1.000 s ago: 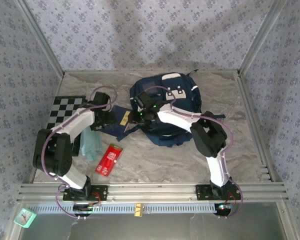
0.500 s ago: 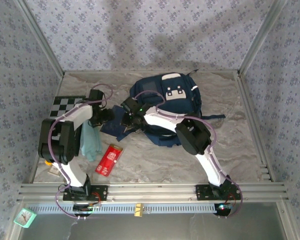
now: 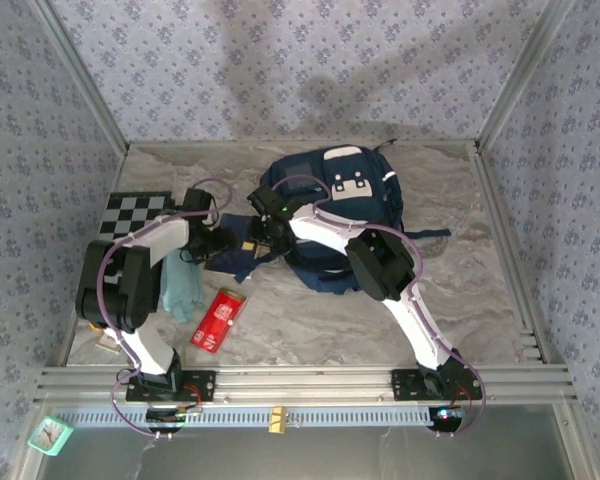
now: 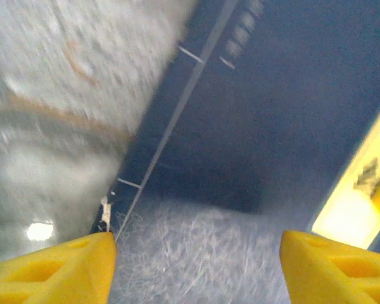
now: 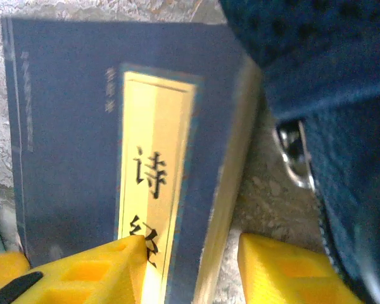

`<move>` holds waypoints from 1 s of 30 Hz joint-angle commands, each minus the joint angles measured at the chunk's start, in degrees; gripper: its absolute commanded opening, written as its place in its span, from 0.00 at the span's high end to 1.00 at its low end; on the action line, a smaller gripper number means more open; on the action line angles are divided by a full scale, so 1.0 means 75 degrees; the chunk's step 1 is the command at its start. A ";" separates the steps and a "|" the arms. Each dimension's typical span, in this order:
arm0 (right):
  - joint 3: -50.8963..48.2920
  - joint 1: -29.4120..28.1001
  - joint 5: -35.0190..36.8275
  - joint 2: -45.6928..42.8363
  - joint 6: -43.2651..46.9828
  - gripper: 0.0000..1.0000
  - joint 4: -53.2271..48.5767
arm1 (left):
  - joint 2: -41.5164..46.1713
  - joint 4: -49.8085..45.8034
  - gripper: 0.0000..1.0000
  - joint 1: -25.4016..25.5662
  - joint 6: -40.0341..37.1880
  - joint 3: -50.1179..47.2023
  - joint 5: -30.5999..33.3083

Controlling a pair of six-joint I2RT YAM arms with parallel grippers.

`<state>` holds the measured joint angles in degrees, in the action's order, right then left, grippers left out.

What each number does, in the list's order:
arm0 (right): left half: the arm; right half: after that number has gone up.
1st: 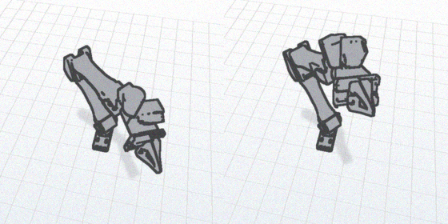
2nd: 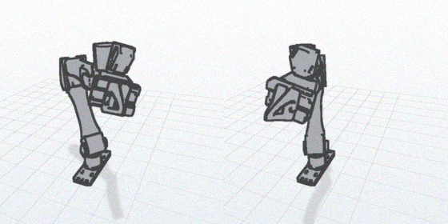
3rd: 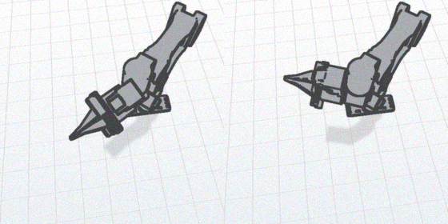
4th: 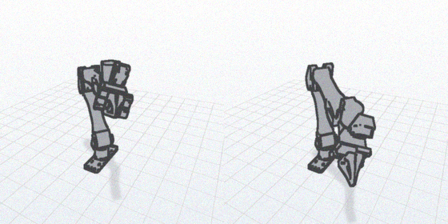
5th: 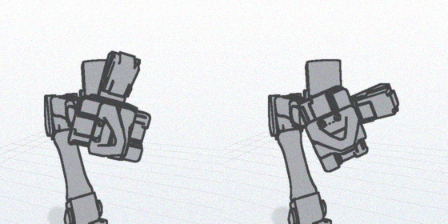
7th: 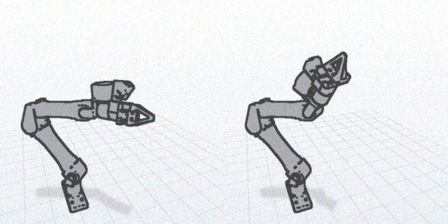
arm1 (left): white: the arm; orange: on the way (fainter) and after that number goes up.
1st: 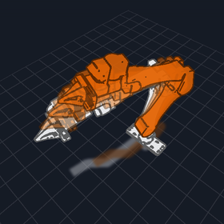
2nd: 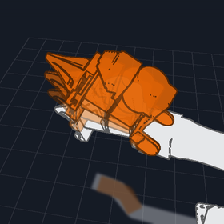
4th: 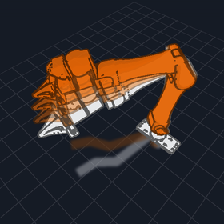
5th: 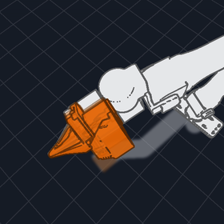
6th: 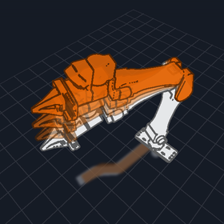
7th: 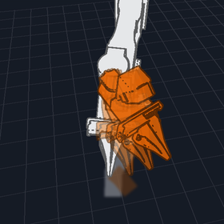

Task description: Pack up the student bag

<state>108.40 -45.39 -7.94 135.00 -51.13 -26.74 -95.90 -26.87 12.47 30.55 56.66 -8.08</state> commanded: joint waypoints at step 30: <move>0.0120 -0.0043 -0.1491 -0.0558 0.0968 0.57 -0.0329 | 0.0208 -0.0272 0.45 0.0038 0.0275 -0.0478 0.0361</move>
<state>107.61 -45.52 -15.86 134.37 -45.30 -27.49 -94.63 -28.32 12.99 32.62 53.41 -6.35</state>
